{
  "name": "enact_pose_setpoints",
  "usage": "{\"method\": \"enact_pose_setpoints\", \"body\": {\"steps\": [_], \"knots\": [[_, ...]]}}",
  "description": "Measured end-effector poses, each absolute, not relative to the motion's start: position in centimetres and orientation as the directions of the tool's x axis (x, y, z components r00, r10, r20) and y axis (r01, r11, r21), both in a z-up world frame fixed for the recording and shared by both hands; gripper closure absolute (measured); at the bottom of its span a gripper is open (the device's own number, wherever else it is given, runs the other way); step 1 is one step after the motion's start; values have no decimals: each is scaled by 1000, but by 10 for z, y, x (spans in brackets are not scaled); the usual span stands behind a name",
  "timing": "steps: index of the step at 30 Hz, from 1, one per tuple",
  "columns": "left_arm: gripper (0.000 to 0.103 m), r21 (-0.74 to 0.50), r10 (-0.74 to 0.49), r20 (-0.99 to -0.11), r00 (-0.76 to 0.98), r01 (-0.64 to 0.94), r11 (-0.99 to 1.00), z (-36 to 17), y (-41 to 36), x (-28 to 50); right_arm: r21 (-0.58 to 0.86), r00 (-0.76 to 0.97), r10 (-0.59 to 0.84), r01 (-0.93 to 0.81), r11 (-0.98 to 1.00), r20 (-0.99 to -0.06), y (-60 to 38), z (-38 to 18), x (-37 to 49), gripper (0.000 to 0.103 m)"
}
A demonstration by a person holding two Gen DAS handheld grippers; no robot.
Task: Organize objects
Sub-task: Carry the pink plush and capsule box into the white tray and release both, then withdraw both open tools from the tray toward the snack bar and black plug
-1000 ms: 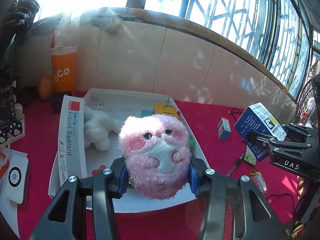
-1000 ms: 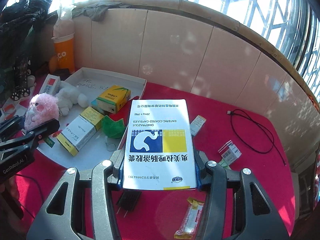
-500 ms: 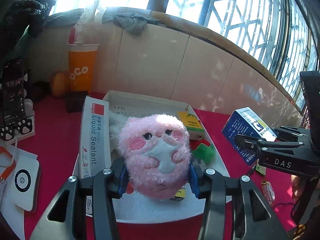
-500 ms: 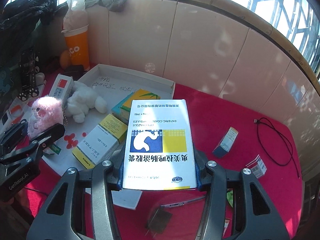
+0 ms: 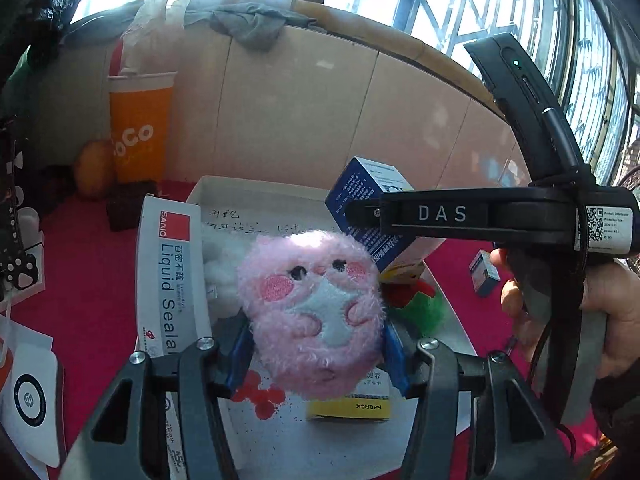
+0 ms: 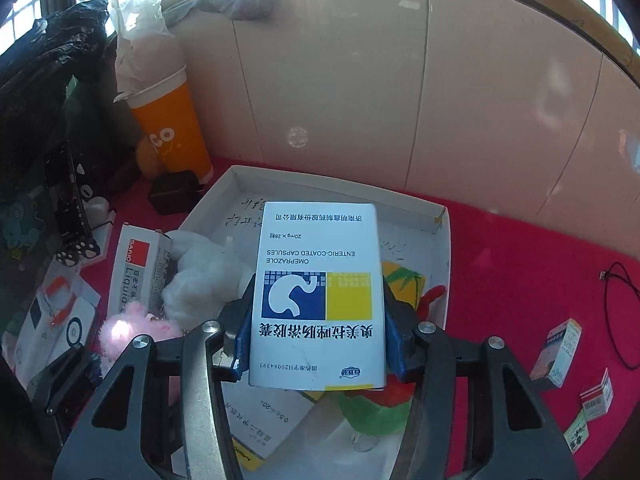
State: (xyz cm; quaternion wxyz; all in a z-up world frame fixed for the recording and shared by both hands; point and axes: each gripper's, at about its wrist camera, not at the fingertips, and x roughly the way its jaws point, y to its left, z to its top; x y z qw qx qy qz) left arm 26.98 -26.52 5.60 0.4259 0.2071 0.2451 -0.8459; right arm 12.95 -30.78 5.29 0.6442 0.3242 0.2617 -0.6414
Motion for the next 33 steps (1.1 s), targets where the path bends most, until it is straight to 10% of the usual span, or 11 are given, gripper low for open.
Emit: {"method": "enact_pose_setpoints", "body": {"steps": [2, 3, 21, 33], "knots": [[3, -244, -631, -549, -548, 827, -506, 56, -265, 273, 79, 22, -665, 995, -55, -747, -309, 53, 131, 16], [0, -250, -640, -538, -548, 829, -500, 56, -264, 276, 80, 17, -674, 995, -62, -739, -307, 53, 130, 14], [0, -227, -685, -474, -553, 829, -512, 87, -220, 274, 233, 54, -793, 966, -113, -607, -152, 97, 80, 14], [0, -195, -638, -485, -598, 785, -588, 94, -186, 243, 285, -241, -752, 821, -495, -613, -27, 81, -56, 14]]}}
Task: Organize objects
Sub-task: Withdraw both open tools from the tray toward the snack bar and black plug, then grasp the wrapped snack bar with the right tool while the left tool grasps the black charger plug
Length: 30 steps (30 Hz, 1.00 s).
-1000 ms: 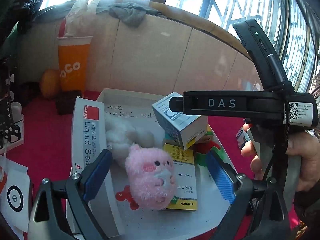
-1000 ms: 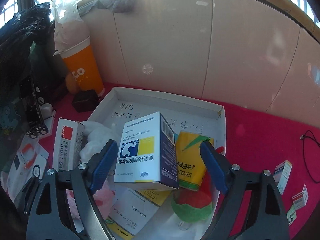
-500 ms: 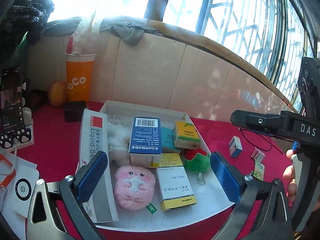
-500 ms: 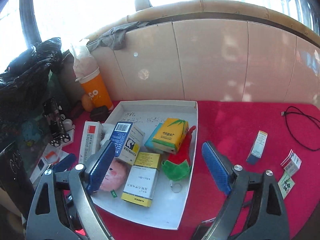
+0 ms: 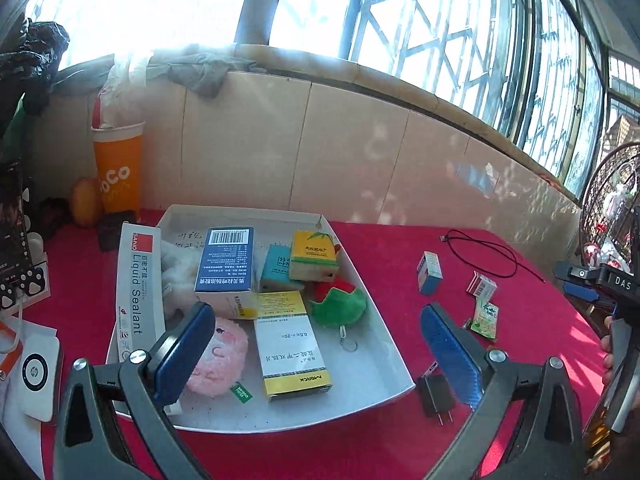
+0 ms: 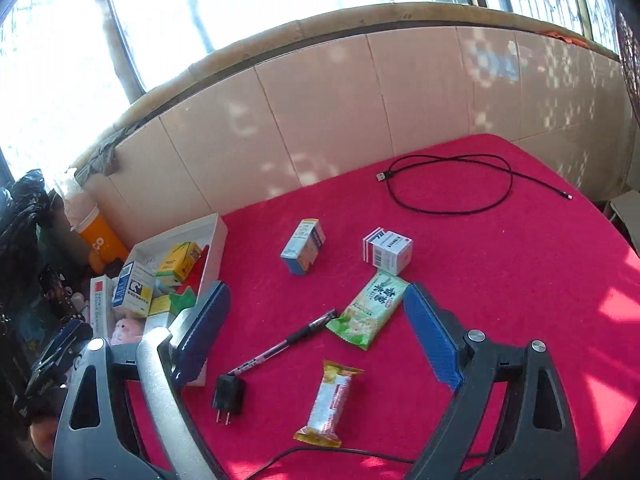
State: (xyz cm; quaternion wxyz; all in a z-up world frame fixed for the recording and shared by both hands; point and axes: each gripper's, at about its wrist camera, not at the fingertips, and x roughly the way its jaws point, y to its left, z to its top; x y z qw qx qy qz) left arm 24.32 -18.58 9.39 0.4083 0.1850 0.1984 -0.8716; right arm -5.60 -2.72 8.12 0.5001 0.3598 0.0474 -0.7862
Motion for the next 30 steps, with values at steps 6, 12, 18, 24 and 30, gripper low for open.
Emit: {"method": "enact_pose_setpoints", "body": {"steps": [6, 12, 18, 24, 30], "knots": [[0, -166, -607, -500, -617, 757, -632, 94, -171, 221, 273, -286, -667, 749, -604, -688, 7, 51, -96, 14], [0, -132, -537, -555, -635, 705, -697, 82, -159, 195, 258, -171, -619, 801, -541, -767, -3, 10, -83, 14], [0, -143, -437, -615, -656, 638, -756, 64, -137, 173, 137, -147, -578, 898, -418, -803, -50, -14, -33, 14], [0, -95, -376, -680, -630, 584, -806, 42, -111, 145, -10, -233, -520, 919, -395, -822, -65, -34, -18, 53], [0, -127, -322, -710, -626, 564, -816, 31, -108, 132, 52, -228, -552, 895, -444, -802, -37, -32, -47, 81]]}}
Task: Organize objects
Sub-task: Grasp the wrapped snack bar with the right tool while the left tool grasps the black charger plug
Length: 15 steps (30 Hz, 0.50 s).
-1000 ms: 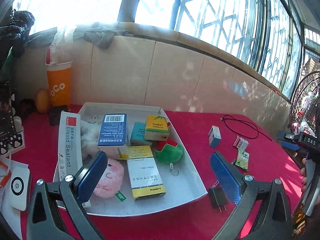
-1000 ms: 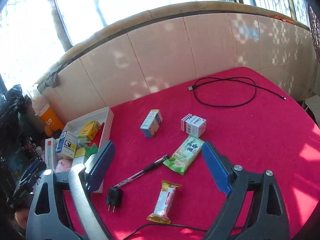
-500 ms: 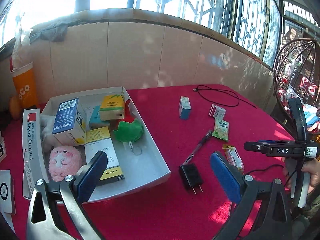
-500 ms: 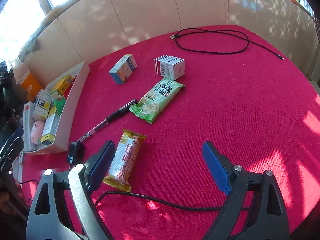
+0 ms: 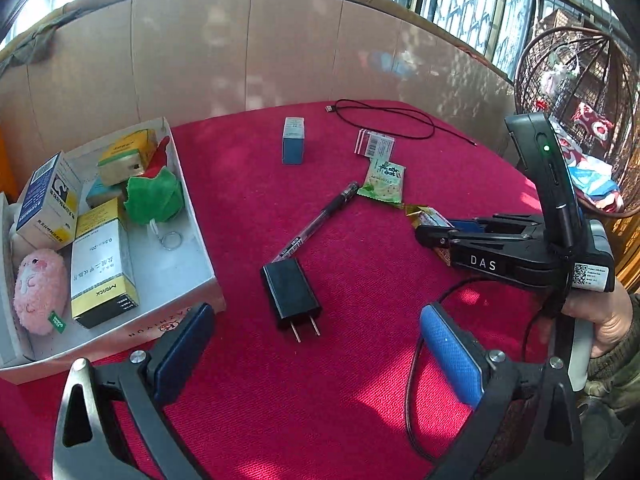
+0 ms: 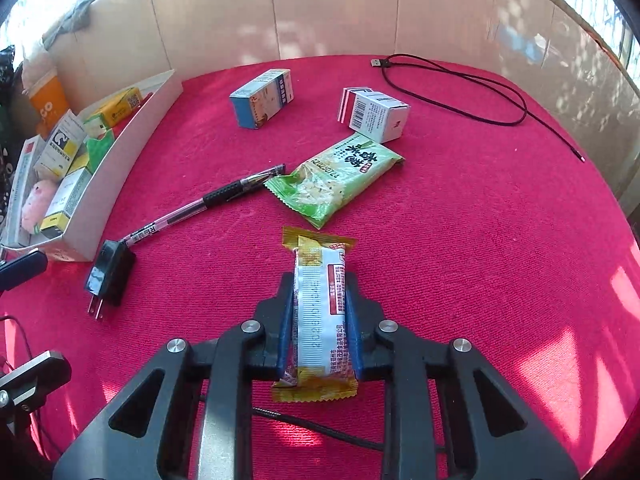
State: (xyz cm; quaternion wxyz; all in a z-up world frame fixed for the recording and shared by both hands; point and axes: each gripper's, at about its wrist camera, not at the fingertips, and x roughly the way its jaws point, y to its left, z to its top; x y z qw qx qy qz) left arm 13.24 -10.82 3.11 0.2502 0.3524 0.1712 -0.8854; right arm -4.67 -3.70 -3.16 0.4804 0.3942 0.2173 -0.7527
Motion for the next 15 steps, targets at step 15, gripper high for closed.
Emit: {"method": "enact_pose_setpoints", "body": {"steps": [15], "knots": [[9, -28, -346, -789, -508, 592, -806, 5, -121, 87, 135, -202, -614, 879, -457, -763, -20, -34, -63, 82]]}}
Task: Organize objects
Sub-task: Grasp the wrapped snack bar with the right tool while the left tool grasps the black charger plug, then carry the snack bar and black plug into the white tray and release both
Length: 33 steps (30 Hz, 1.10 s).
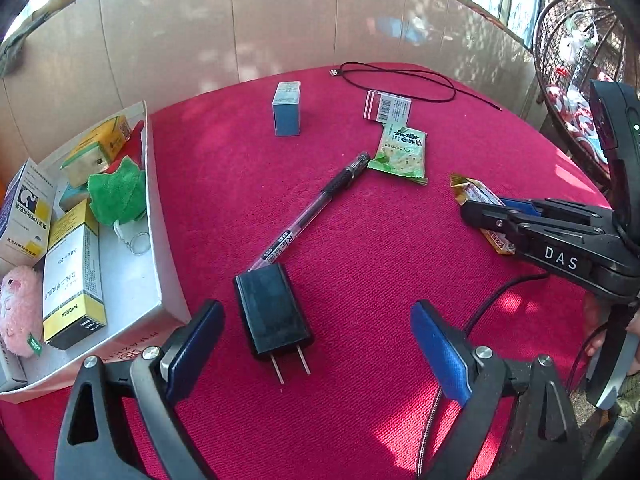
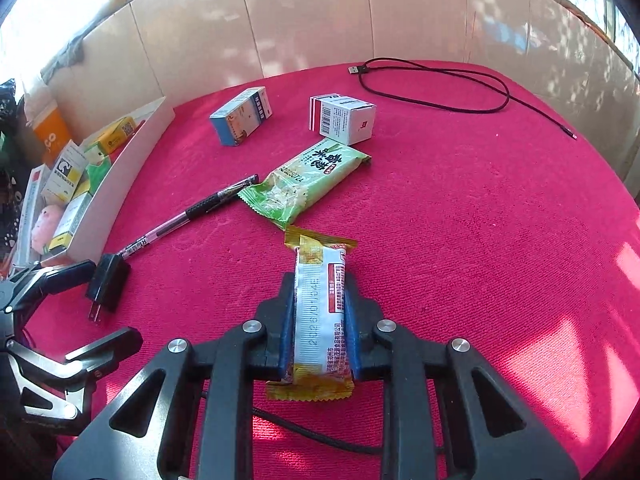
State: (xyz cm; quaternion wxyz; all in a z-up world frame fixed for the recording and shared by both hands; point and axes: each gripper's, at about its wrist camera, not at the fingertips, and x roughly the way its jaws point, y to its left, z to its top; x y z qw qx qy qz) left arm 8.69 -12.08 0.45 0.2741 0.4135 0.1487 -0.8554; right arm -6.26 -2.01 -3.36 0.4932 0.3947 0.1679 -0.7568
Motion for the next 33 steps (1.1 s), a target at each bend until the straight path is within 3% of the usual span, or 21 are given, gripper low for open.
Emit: {"method": "enact_pose_setpoints", "body": {"steps": [5, 7, 10, 13, 15, 33], "knots": [[19, -6, -358, -803, -477, 606, -795, -4, -133, 73, 148, -194, -619, 877, -456, -761, -20, -34, -63, 82], [32, -17, -350, -795, -495, 595, -803, -3, -130, 75, 154, -190, -622, 877, -456, -760, -19, -34, -64, 82], [61, -28, -348, -792, -502, 600, -800, 1, -127, 81, 153, -191, -621, 877, -456, -760, -19, -34, -63, 82], [70, -23, -352, -786, -509, 593, -805, 2, -122, 85, 150, -193, -621, 877, -456, -760, -19, -34, -64, 82], [74, -20, -355, -782, -512, 590, -807, 2, -120, 86, 147, -195, -620, 877, -457, -760, -19, -34, -64, 82], [74, -14, -398, -704, -589, 571, -821, 25, -105, 102, 151, -234, -626, 854, -499, -744, -8, -16, -68, 83]]}}
